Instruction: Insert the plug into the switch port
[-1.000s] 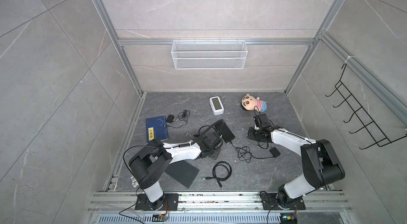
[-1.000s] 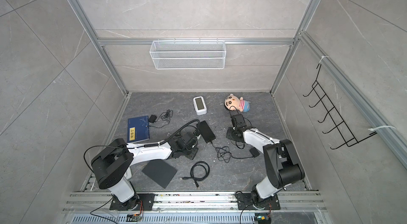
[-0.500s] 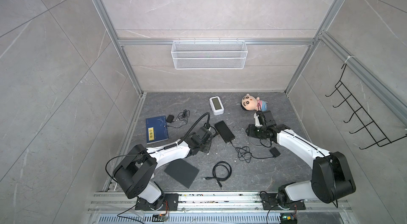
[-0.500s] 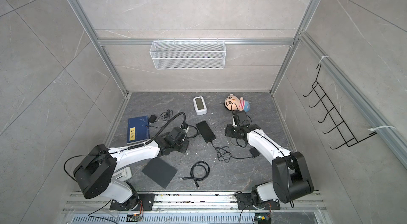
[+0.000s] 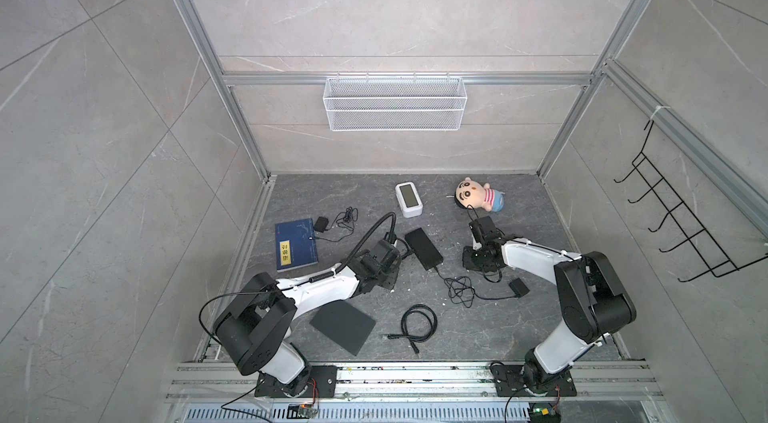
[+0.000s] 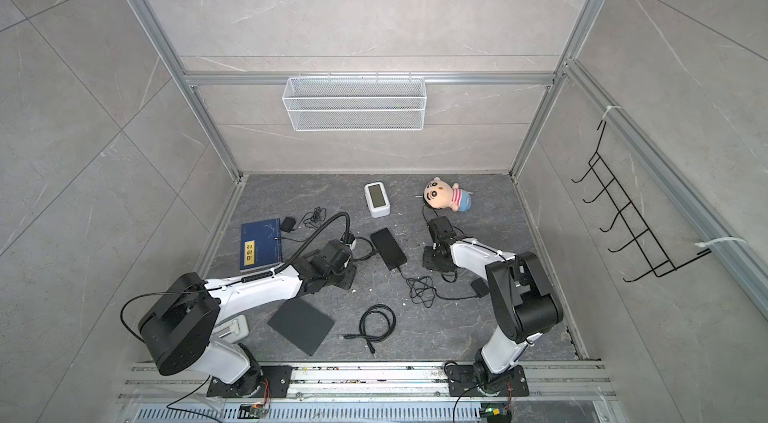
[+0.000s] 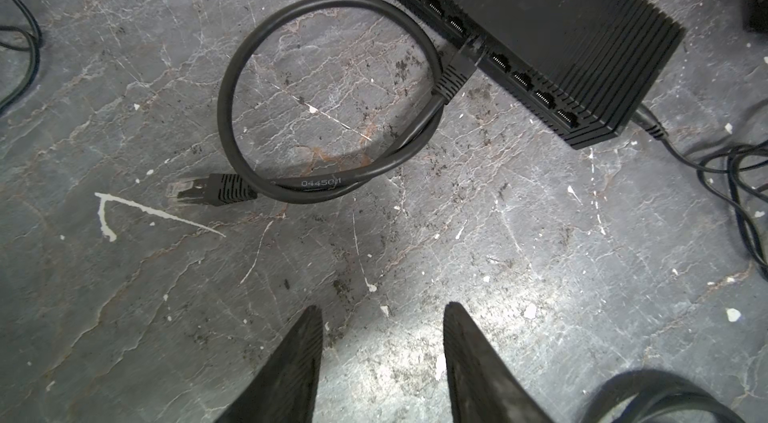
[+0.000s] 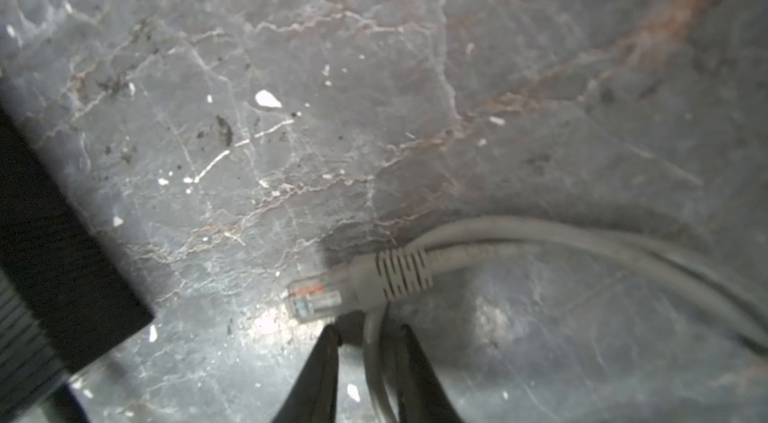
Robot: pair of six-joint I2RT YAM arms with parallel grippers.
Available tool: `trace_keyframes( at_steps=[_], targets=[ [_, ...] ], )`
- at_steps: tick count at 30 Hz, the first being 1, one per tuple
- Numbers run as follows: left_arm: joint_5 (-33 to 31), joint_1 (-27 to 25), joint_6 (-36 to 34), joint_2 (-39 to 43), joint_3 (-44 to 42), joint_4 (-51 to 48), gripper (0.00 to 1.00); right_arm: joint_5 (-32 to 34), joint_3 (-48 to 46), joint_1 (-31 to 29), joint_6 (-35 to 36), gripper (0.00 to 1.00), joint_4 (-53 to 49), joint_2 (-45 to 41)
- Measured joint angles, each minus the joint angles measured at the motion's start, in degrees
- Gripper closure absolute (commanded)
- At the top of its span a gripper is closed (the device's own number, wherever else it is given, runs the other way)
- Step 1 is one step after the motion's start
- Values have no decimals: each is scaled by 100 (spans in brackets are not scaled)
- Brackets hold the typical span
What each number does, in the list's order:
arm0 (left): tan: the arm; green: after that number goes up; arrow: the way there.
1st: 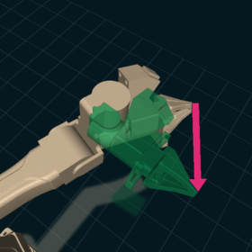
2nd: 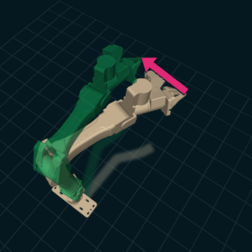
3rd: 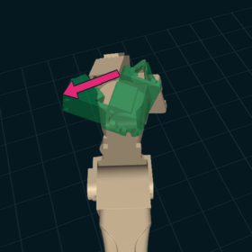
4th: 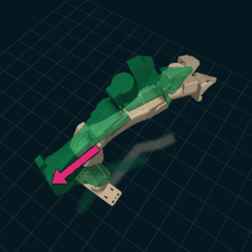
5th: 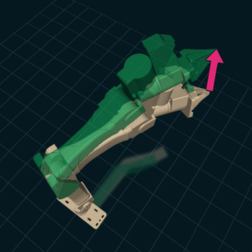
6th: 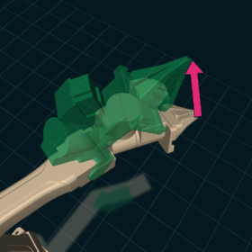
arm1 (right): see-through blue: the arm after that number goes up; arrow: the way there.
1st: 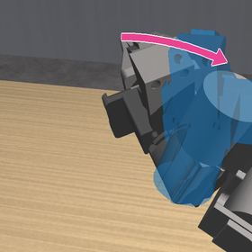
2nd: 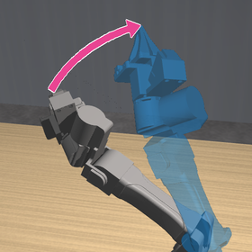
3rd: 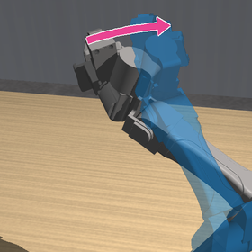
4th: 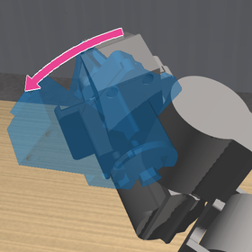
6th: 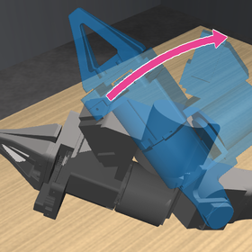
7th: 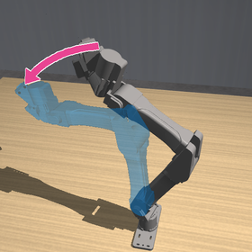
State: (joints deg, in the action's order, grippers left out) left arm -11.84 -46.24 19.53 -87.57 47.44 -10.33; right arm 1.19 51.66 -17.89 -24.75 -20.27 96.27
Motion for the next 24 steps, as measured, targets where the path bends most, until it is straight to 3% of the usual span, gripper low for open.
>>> trace_keyframes(
  at_steps=[11, 21, 24],
  targets=[
    [-76, 203, 0, 621, -57, -142, 49, 125, 101, -203, 140, 92, -334, -313],
    [-175, 369, 17, 728, -160, -197, 49, 262, 570, -1180, 144, 92, -592, -1106],
    [-186, 481, 50, 868, -170, -291, 47, 98, 601, -1738, -39, 91, -533, -1108]
  ],
)
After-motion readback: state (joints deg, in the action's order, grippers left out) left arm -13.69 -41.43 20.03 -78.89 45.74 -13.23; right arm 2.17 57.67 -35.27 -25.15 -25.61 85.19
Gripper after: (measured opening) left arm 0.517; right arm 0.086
